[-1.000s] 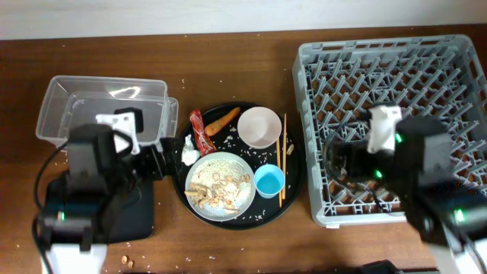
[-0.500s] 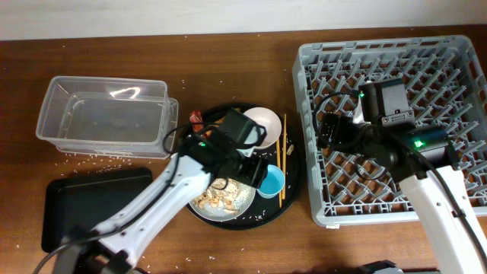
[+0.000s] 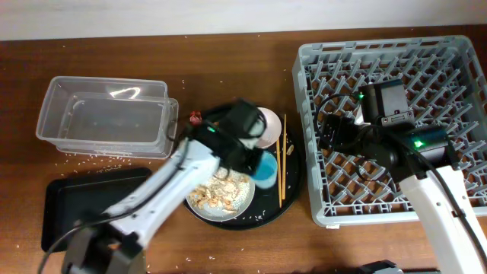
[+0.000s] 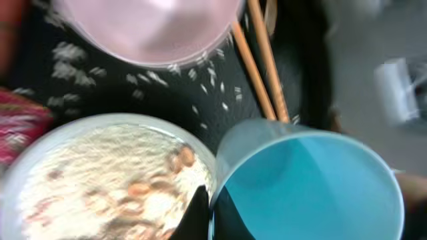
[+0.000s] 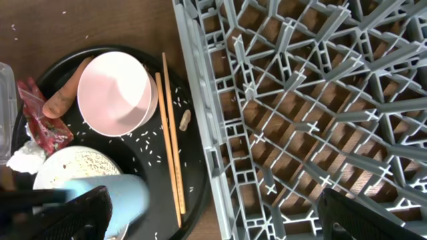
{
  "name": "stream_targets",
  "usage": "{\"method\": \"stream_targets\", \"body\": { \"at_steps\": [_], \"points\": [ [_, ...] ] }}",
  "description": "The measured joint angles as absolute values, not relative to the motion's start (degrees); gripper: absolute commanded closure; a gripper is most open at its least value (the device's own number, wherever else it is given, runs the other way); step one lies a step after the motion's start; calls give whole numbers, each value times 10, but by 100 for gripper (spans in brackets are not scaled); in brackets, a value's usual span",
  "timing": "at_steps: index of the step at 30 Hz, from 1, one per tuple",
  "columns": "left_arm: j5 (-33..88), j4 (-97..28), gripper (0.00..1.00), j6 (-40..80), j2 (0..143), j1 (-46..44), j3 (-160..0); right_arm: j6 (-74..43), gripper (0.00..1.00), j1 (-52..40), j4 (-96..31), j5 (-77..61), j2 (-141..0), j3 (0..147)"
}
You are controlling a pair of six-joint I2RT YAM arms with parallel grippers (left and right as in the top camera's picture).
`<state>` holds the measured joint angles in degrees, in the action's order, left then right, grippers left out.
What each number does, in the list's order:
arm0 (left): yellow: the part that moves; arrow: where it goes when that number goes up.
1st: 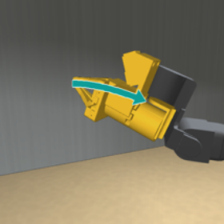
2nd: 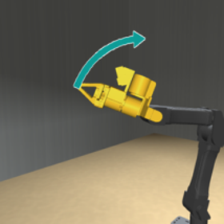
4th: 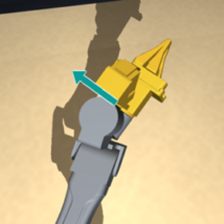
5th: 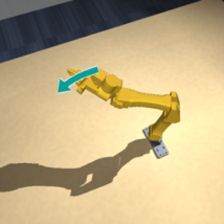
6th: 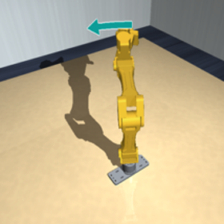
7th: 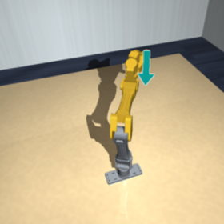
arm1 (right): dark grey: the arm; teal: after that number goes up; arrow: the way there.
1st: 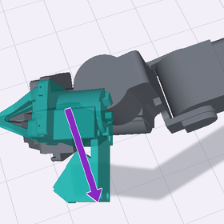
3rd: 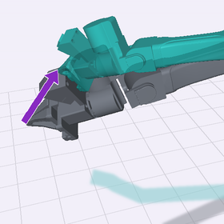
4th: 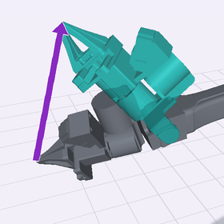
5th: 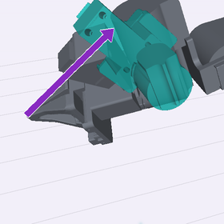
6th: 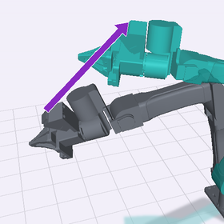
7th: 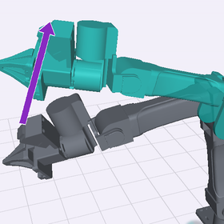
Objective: Sort waste into correct bins and load items into the dishwasher rack
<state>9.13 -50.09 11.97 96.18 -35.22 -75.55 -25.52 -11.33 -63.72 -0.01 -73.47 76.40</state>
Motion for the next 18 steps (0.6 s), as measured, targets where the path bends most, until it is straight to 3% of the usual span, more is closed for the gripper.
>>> {"method": "stream_targets", "body": {
  "at_steps": [3, 8, 13, 18],
  "points": [
    [200, -528, 100, 115, 888, -216, -795, -192, 1, -113, -621, -65, -735, 764],
    [580, -559, 100, 47, 894, 5, -797, -42, 5, -113, -552, -316, -735, 764],
    [794, -590, 100, 4, 903, 11, -796, 20, 4, -161, -442, -500, -735, 766],
    [860, -592, 100, -4, 903, 11, -796, 35, 5, -224, -377, -534, -738, 766]
  ]
}}
